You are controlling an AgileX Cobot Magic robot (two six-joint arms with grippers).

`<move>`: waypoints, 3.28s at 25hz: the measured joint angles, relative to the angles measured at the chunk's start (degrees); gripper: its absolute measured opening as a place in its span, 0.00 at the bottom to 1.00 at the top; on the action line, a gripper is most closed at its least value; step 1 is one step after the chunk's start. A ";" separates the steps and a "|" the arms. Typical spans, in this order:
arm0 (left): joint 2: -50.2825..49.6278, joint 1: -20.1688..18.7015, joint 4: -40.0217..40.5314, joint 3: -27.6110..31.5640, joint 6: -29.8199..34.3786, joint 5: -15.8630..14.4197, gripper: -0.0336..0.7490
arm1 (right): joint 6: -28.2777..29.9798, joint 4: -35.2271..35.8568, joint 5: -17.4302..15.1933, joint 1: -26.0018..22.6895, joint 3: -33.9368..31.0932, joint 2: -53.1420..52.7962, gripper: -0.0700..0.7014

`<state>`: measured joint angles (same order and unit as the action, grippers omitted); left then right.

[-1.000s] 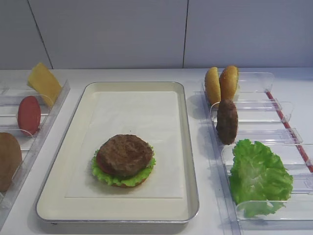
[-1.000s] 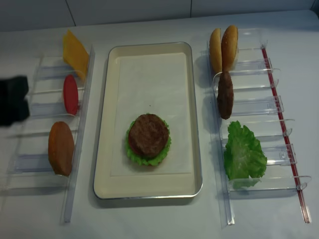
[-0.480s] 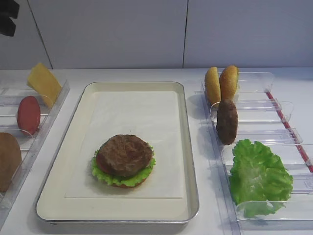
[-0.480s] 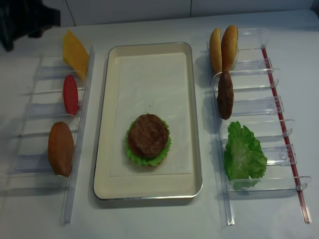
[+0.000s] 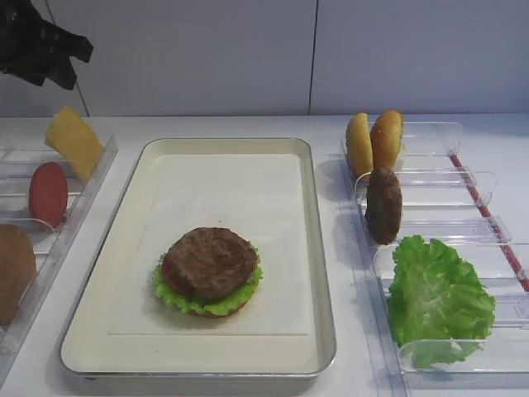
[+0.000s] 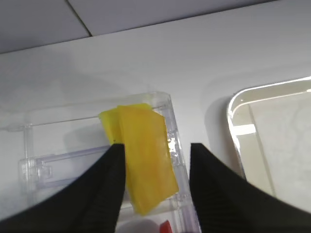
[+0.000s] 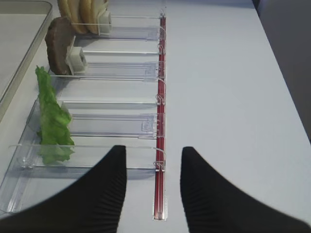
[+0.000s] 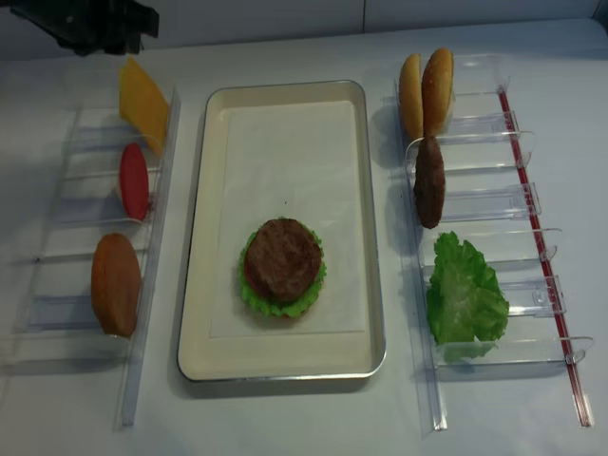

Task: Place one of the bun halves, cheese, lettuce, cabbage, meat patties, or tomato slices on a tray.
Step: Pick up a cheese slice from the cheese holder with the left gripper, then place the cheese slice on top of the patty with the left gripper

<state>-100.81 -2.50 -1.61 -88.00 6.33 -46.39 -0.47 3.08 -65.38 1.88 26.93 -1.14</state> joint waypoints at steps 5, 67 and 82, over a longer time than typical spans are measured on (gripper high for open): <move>-4.94 1.24 0.00 -2.26 0.00 0.14 0.43 | 0.00 0.00 0.00 0.00 0.00 0.00 0.48; 29.26 -6.57 -10.35 27.62 -7.25 1.49 0.04 | 0.47 0.00 0.00 0.00 0.00 0.00 0.48; 33.52 -17.87 -32.15 40.64 -6.33 19.22 0.04 | 0.47 0.00 0.00 0.00 0.00 0.00 0.48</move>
<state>-67.29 -20.37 -33.76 -47.36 0.00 -27.16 0.00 3.08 -65.38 1.88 26.93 -1.14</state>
